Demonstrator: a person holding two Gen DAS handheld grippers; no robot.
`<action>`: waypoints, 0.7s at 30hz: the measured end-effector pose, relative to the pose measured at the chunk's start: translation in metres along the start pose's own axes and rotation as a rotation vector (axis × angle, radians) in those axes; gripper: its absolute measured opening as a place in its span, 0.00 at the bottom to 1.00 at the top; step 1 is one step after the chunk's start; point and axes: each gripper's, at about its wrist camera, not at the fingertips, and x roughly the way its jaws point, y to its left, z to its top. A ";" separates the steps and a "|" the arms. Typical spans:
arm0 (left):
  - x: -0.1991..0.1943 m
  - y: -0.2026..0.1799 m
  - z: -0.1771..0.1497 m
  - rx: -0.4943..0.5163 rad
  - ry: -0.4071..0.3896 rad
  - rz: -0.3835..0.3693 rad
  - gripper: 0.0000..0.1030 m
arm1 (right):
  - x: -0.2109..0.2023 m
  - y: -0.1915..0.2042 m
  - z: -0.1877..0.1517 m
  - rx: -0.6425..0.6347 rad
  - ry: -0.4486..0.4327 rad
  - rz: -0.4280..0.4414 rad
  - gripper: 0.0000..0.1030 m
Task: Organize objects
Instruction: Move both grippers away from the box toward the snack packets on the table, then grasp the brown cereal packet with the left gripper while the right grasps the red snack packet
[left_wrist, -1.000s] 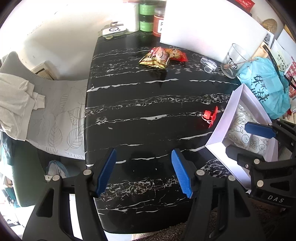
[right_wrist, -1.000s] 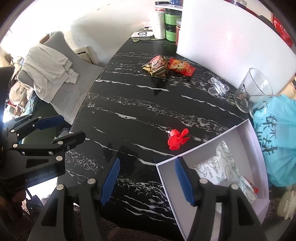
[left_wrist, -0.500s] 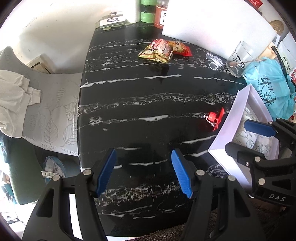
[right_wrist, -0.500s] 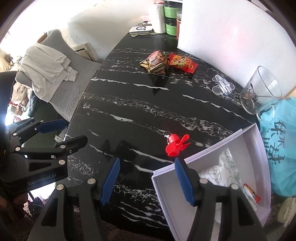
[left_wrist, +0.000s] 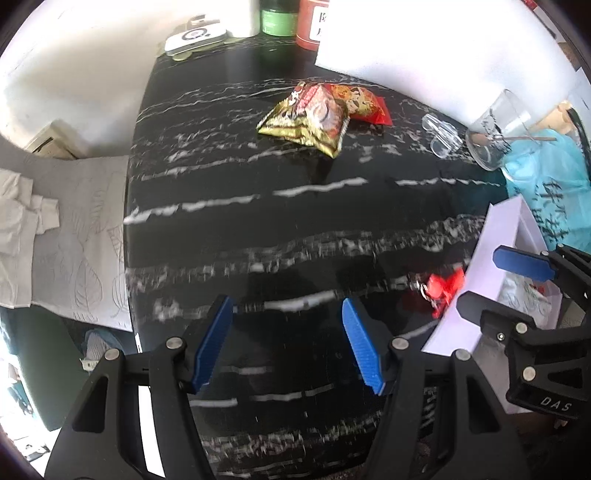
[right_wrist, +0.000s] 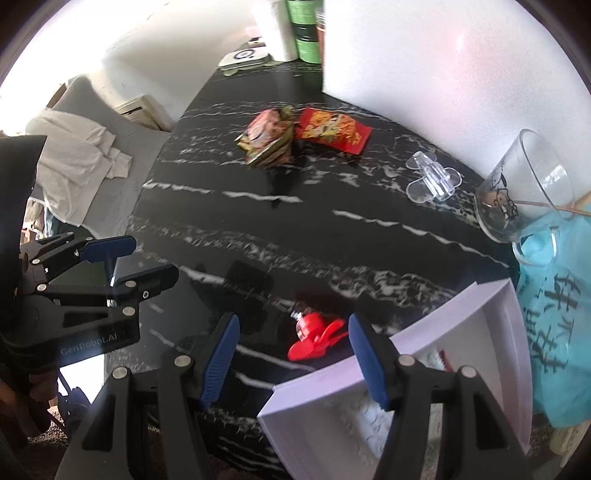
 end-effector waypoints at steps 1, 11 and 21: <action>0.004 0.000 0.007 0.005 0.003 -0.001 0.59 | 0.003 -0.003 0.004 0.007 0.002 -0.001 0.61; 0.029 -0.003 0.055 0.032 0.012 -0.036 0.59 | 0.023 -0.028 0.046 0.048 -0.008 0.008 0.61; 0.031 -0.004 0.093 0.077 -0.046 -0.062 0.59 | 0.033 -0.039 0.093 0.001 -0.061 -0.006 0.61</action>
